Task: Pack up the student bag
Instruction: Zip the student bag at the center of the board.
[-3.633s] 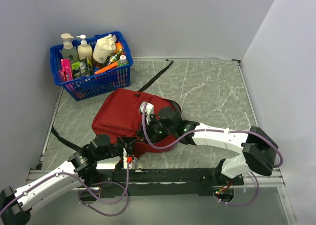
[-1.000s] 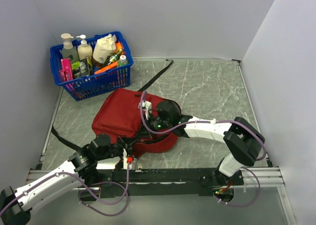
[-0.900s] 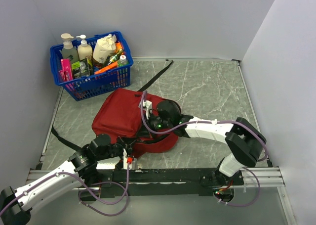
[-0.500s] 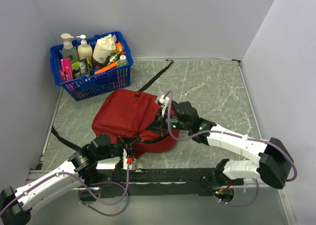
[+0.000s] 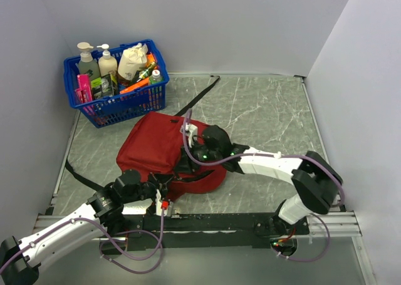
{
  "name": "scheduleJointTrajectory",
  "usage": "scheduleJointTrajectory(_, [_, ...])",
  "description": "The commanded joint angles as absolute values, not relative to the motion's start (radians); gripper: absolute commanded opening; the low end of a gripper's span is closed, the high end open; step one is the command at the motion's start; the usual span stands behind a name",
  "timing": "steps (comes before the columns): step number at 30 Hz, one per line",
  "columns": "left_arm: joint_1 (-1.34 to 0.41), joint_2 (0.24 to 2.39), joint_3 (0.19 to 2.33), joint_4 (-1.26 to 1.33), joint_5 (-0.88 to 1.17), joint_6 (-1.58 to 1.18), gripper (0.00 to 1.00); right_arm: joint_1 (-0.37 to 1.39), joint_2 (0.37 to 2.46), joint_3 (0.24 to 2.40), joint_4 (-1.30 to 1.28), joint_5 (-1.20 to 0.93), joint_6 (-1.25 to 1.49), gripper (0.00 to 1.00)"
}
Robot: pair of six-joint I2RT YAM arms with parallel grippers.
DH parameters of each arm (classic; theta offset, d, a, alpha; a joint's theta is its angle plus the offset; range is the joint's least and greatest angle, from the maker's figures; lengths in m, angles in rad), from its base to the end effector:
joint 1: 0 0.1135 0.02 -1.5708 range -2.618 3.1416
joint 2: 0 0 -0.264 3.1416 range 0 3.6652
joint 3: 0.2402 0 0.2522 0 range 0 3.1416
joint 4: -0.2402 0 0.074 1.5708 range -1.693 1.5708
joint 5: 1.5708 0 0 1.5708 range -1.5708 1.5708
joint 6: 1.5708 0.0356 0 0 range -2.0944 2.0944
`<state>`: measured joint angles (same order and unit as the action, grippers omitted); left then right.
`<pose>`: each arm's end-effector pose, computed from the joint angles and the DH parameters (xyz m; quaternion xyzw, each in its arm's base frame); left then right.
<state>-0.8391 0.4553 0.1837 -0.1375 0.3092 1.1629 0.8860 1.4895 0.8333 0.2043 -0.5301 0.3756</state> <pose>0.0815 -0.1069 0.1787 0.7411 0.3745 -0.0396 0.5558 0.1906 0.2619 0.2290 -0.3410 0.7564 0.4814 0.2827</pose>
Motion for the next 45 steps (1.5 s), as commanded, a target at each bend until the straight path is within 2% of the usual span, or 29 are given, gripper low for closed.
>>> scheduleJointTrajectory(1, [-0.824,0.454,0.178,-0.134,0.264,1.2,0.01,0.89,1.563,0.93,0.235,-0.61,0.388,0.44])
scheduleJointTrajectory(7, [-0.83,0.436,0.15,-0.087,0.252,1.247,0.01,0.89,1.614,0.943,0.244,-0.672,0.422,0.48])
scheduleJointTrajectory(14, [-0.861,0.411,0.107,-0.049,0.238,1.299,0.01,0.89,1.542,0.927,0.149,-0.585,0.368,0.54])
scheduleJointTrajectory(18, [-0.865,0.417,0.109,-0.038,0.235,1.319,0.01,0.89,1.502,0.93,0.097,-0.528,0.327,0.54])
scheduleJointTrajectory(33, [-0.871,0.422,0.089,-0.006,0.227,1.358,0.01,0.9,1.614,0.956,0.184,-0.601,0.406,0.5])
scheduleJointTrajectory(38, [-0.871,0.425,0.092,0.017,0.229,1.356,0.01,0.917,1.654,0.977,0.199,-0.588,0.411,0.41])
scheduleJointTrajectory(42, [-0.871,0.423,0.097,0.006,0.23,1.338,0.01,0.92,1.657,0.977,0.203,-0.578,0.405,0.38])
scheduleJointTrajectory(44, [-0.873,0.422,0.097,0.005,0.235,1.339,0.01,0.922,1.661,0.985,0.202,-0.578,0.403,0.32])
scheduleJointTrajectory(45, [-0.873,0.423,0.095,0.008,0.236,1.338,0.01,0.923,1.658,0.982,0.213,-0.578,0.405,0.23])
